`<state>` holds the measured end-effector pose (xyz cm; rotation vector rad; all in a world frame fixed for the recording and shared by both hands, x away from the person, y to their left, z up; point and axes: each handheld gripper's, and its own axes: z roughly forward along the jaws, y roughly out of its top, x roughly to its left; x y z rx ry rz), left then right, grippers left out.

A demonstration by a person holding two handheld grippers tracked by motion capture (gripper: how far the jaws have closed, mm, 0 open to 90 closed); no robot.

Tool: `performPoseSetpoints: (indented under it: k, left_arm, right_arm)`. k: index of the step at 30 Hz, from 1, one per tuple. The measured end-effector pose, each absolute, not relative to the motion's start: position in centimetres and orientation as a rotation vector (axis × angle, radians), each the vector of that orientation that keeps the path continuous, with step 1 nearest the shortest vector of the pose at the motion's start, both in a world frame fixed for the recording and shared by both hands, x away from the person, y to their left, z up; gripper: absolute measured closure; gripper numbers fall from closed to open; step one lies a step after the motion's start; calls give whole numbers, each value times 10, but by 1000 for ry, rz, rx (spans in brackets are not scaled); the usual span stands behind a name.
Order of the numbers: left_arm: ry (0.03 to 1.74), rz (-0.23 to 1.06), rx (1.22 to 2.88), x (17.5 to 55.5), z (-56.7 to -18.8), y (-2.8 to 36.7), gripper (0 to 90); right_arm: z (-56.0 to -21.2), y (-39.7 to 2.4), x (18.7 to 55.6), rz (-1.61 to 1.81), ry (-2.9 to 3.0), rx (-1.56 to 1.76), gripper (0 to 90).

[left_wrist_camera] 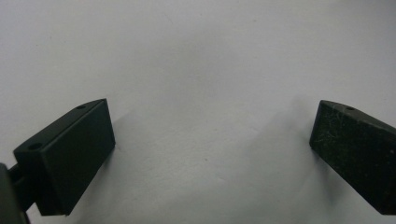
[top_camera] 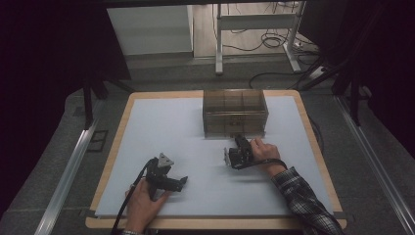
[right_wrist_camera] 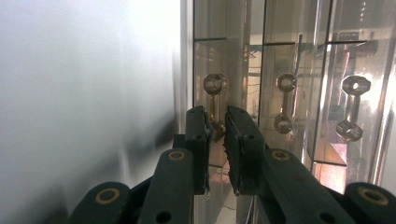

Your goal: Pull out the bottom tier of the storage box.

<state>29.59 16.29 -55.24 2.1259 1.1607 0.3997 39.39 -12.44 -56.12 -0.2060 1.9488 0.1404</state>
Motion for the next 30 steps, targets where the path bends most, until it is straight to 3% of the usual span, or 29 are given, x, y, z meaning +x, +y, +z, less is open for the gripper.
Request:
performPoseSetpoints:
  k: [10,30]
  left_arm:
    - [1164,400,2121,296,-552,163,0]
    - [1164,400,2121,296,-553,163,0]
  right_arm:
    - [-561,-127,382,172,1951,-218,789]
    - [-539,-133,384,267,2063,-156,687]
